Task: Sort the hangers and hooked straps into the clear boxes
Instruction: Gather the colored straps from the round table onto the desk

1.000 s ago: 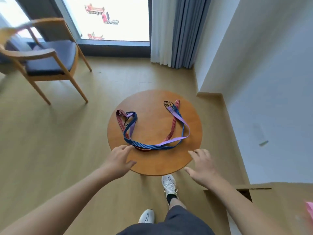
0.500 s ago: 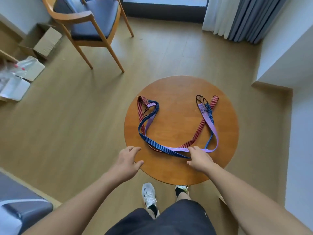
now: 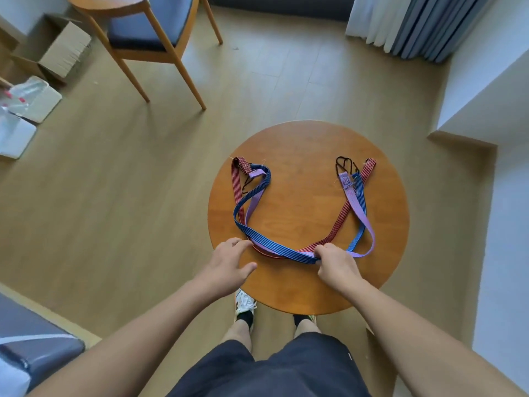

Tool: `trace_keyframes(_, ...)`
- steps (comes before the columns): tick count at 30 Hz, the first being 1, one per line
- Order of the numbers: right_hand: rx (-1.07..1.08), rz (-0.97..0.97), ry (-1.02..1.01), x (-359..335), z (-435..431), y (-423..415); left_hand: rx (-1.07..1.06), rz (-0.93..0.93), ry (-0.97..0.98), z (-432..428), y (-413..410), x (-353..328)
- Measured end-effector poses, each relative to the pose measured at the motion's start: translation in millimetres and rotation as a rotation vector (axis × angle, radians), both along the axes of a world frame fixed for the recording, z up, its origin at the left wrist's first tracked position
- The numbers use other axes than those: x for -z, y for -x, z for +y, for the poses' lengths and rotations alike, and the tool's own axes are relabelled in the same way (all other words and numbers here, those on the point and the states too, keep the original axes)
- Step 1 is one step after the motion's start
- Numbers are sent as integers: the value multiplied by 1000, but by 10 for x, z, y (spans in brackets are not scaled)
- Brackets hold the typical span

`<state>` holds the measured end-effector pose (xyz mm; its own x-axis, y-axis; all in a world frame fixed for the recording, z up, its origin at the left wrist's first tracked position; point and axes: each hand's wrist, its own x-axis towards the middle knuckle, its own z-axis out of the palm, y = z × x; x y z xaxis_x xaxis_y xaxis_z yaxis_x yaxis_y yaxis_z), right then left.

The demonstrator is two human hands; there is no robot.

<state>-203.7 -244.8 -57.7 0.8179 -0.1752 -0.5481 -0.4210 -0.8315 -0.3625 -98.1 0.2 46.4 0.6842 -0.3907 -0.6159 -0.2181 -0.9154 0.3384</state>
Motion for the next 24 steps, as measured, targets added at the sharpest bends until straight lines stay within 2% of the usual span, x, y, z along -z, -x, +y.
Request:
trace_keyframes(7, 287, -293, -218, -1125, -53, -369, 166, -40, 207, -270, -420, -258)
trace_keyframes(12, 412, -503, -464, -2337, -168, -727, 269, -73, 476, -737, -697, -769)
trace_keyframes(15, 472, -636, -588, -2931, -238, -866, 234, -161, 630, -1015, -896, -1136)
trace_keyframes(20, 510, -820, -749, -3528, -286, -955, 102, 47, 867, -1250, -1053, -1746)
trace_keyframes(24, 515, -945, -871, -3819, -303, -963, 94, 247, 1075, -1288, -1022, -2128)
